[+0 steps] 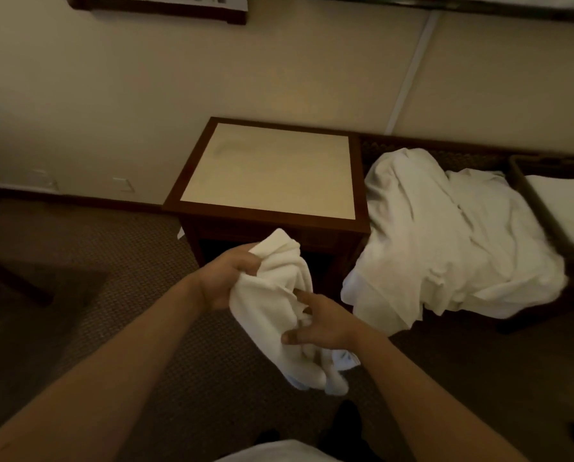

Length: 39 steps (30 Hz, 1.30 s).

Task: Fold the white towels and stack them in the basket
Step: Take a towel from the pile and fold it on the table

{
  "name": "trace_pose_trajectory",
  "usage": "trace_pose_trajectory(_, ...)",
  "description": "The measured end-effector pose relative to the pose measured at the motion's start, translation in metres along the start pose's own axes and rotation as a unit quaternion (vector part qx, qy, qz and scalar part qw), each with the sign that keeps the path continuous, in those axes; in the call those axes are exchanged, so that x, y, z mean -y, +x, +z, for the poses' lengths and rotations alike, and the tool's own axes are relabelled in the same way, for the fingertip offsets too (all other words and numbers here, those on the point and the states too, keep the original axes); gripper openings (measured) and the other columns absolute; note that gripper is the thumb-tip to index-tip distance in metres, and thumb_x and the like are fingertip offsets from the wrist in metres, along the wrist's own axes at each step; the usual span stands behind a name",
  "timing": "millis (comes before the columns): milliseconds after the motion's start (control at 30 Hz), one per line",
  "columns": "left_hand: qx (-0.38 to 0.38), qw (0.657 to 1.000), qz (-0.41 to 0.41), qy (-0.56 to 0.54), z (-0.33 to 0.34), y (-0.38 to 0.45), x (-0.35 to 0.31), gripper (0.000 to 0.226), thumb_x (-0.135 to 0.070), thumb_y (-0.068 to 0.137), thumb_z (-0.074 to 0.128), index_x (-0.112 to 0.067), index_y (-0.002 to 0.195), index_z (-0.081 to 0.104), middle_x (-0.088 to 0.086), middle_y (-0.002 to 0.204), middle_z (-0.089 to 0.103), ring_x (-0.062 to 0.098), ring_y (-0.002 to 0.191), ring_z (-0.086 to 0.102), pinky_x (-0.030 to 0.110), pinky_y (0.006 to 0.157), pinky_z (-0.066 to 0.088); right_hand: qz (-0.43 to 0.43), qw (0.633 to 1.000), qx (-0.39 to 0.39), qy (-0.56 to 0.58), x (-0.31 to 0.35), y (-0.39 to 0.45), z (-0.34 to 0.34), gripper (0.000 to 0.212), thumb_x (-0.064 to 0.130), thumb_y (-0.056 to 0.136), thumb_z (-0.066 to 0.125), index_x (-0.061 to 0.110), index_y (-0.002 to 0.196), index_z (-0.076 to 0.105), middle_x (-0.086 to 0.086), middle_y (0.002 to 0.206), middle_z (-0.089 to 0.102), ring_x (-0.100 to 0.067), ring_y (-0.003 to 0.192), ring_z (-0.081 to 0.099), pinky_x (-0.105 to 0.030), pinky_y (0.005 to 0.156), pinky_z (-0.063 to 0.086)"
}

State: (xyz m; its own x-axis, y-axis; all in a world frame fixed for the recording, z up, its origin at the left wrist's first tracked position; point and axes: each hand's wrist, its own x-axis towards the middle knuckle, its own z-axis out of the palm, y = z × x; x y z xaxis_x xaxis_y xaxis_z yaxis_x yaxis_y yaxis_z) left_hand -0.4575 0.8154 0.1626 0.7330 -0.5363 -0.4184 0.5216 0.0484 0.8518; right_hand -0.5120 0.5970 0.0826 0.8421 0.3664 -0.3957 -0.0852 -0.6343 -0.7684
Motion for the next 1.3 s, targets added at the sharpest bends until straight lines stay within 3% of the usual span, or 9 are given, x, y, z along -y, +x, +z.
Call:
trace_pose_trajectory(133,-0.016,0.999,0.006,-0.045,-0.006,0.002,-0.002,0.072,-0.003,0.058,0.047,-0.007,0.128,0.063,0.020,0.111,0.067,0.037,0.097,0.063,0.041,0.078,0.052,0.007,1.000,0.008,0.008,0.000,-0.002,0.000,0.015,0.045,0.082,0.080,0.039,0.083,0.067,0.029,0.071,0.064,0.009,0.074,0.060,-0.014,0.067,0.043)
trace_pose_trajectory(233,-0.121,0.991,-0.001,0.050,-0.020,0.010,-0.002,0.060,-0.004,0.066,0.050,-0.012,0.123,0.064,0.018,0.114,0.066,0.033,0.097,0.064,0.045,0.078,0.056,0.009,0.999,-0.044,-0.003,-0.003,-0.004,-0.008,0.032,0.044,0.083,0.080,0.026,0.068,0.059,0.015,0.055,0.055,0.003,0.055,0.054,-0.018,0.057,0.039)
trace_pose_trajectory(367,-0.355,0.869,-0.050,0.340,-0.048,0.019,0.009,0.065,-0.021,0.093,0.056,-0.020,0.155,0.033,0.015,0.153,0.037,0.033,0.130,0.047,0.045,0.103,0.042,-0.043,0.988,-0.070,0.128,0.015,-0.009,-0.019,0.022,0.031,0.088,0.077,0.015,0.077,0.066,0.011,0.064,0.059,-0.008,0.063,0.058,-0.026,0.060,0.045)
trace_pose_trajectory(433,-0.256,0.859,0.008,0.443,-0.043,0.016,0.023,0.078,-0.033,0.089,0.063,-0.030,0.157,0.024,0.005,0.160,0.028,0.030,0.143,0.035,0.047,0.113,0.038,-0.083,0.978,-0.072,0.175,0.031,-0.009,-0.022,0.015,0.024,0.089,0.077,0.014,0.080,0.069,0.003,0.069,0.060,-0.013,0.066,0.059,-0.029,0.063,0.047)
trace_pose_trajectory(567,0.043,0.921,0.098,0.376,-0.002,0.005,0.034,0.048,-0.020,0.094,0.067,-0.031,0.139,0.055,-0.014,0.132,0.061,0.007,0.126,0.056,0.036,0.104,0.050,-0.104,0.975,-0.040,0.191,0.045,-0.004,-0.021,0.009,0.014,0.089,0.076,0.021,0.095,0.077,0.001,0.086,0.073,-0.013,0.085,0.069,-0.029,0.077,0.055)
trace_pose_trajectory(833,-0.027,0.906,0.140,0.397,-0.003,0.006,0.034,0.011,-0.029,0.094,0.071,-0.028,0.104,0.072,-0.009,0.095,0.070,0.008,0.089,0.066,0.035,0.079,0.058,-0.069,0.970,-0.041,0.228,0.037,-0.002,-0.029,0.015,0.017,0.087,0.078,0.013,0.100,0.072,0.001,0.091,0.070,-0.011,0.085,0.067,-0.026,0.075,0.054)
trace_pose_trajectory(967,-0.016,0.889,0.136,0.437,-0.011,0.003,0.027,0.025,-0.007,0.094,0.064,-0.030,0.099,0.073,-0.015,0.096,0.069,0.005,0.093,0.065,0.032,0.082,0.056,0.001,0.998,0.057,0.024,0.016,0.001,-0.029,0.010,0.035,0.083,0.081,0.032,0.088,0.073,0.007,0.089,0.070,-0.009,0.085,0.067,-0.035,0.082,0.056)
trace_pose_trajectory(1067,-0.009,0.897,0.105,0.429,-0.016,-0.002,0.023,0.030,-0.003,0.091,0.060,-0.030,0.091,0.074,-0.011,0.093,0.069,0.008,0.088,0.064,0.026,0.073,0.052,0.013,0.998,0.052,0.038,0.006,-0.003,-0.029,0.006,0.032,0.087,0.078,0.030,0.084,0.074,0.013,0.085,0.068,-0.006,0.084,0.063,-0.039,0.087,0.052)
trace_pose_trajectory(1300,0.052,0.869,0.060,0.488,0.000,0.004,0.038,0.019,-0.047,0.090,0.071,-0.028,0.094,0.070,0.001,0.082,0.066,0.015,0.070,0.061,0.037,0.065,0.052,-0.072,0.987,0.005,0.141,0.035,-0.003,-0.029,0.015,0.017,0.093,0.071,0.021,0.079,0.066,0.012,0.072,0.059,-0.003,0.068,0.053,-0.018,0.066,0.044)
